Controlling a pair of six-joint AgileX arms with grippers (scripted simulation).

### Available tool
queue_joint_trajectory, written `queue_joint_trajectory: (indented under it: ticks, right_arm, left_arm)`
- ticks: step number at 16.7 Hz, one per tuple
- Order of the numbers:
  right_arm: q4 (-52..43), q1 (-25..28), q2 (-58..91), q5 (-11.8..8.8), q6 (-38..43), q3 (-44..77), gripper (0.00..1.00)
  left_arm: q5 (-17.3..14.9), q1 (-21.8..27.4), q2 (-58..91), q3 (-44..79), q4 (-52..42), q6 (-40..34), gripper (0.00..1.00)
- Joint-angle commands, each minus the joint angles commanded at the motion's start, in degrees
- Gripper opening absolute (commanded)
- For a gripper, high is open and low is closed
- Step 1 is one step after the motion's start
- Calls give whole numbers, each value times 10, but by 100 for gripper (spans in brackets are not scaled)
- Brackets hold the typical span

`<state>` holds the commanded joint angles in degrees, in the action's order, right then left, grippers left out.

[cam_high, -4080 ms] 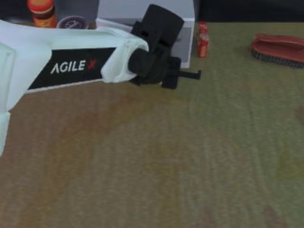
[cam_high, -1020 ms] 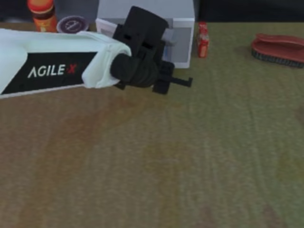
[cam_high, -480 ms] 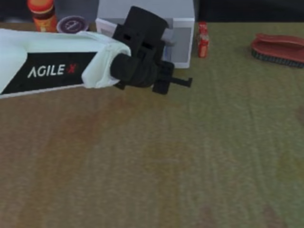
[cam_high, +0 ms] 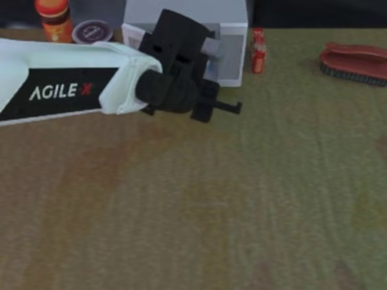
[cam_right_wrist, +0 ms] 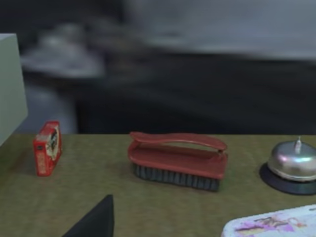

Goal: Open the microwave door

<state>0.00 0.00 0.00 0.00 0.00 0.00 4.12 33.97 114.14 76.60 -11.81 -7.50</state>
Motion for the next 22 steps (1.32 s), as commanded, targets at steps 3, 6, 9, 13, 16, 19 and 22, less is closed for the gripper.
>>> queue_joint_trajectory:
  ticks: [3,6,9,13,16,19,22]
  right_arm:
    - [0,0,0,0,0,0,100]
    - [0,0,0,0,0,0,100]
    - [0,0,0,0,0,0,100]
    - [0,0,0,0,0,0,100]
    - [0,0,0,0,0,0,100]
    - [0,0,0,0,0,0,100]
    - [0,0,0,0,0,0,100]
  left_arm:
    - [-15,-8,-12,-15,8,21,0]
    - [-17,-9,-13,-19,8,24,0]
    - [-17,-9,-13,-19,8,24,0]
    - [-17,-9,-13,-19,8,24,0]
    - [-17,-9,-13,-19,8,24,0]
    - [-17,-9,-13,-19,8,24,0]
    - [-17,-9,-13,-19,8,24,0]
